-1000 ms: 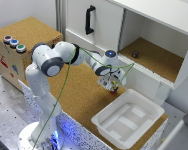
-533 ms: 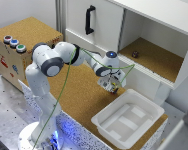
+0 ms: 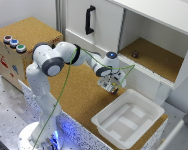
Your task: Stack the yellow block on top of the pink block
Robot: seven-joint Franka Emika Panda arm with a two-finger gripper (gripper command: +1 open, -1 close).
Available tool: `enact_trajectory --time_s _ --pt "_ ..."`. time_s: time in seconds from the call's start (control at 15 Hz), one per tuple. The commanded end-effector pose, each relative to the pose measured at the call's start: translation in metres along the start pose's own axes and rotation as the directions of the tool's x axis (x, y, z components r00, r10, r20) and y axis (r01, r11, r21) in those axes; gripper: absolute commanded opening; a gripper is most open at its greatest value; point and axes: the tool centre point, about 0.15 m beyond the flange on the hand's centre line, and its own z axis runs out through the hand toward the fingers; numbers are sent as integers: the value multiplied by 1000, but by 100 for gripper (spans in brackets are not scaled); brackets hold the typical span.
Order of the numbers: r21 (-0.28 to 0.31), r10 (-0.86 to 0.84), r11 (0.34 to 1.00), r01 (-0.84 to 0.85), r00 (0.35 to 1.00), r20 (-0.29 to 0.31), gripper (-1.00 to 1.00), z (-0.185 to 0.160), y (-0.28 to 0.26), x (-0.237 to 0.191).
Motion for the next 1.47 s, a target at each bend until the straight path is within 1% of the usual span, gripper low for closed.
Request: enact_trajectory --time_s 0.0,0.07,0.13,0.2,0.4,0.47,0.67,0.8,0.87,1.0,1.2,1.4 --pt "-40 18 999 -23 992 -123 100 -48 -11 -10" --pt "-32 19 999 -24 992 -127 100 -52 -14 -12" --pt "-13 13 1000 -14 991 -135 100 -58 -21 -17" --pt "-7 -14 1000 13 989 -148 100 -67 -33 -21" --pt "52 -74 995 84 984 -164 100 -89 -82 -44" --pt "82 -80 992 93 986 -149 100 -90 -98 -53" --pt "129 -115 983 128 988 -102 100 -89 -148 -84" --pt "161 -111 980 121 991 -74 100 -91 -185 -106" --pt "189 -103 975 113 993 -63 100 -93 -204 -116" --pt "214 -100 971 106 994 -40 100 -98 -240 -132" --pt "251 -136 959 131 991 2 100 -112 -307 -153" --pt "298 -188 938 175 982 12 100 -130 -374 -164"
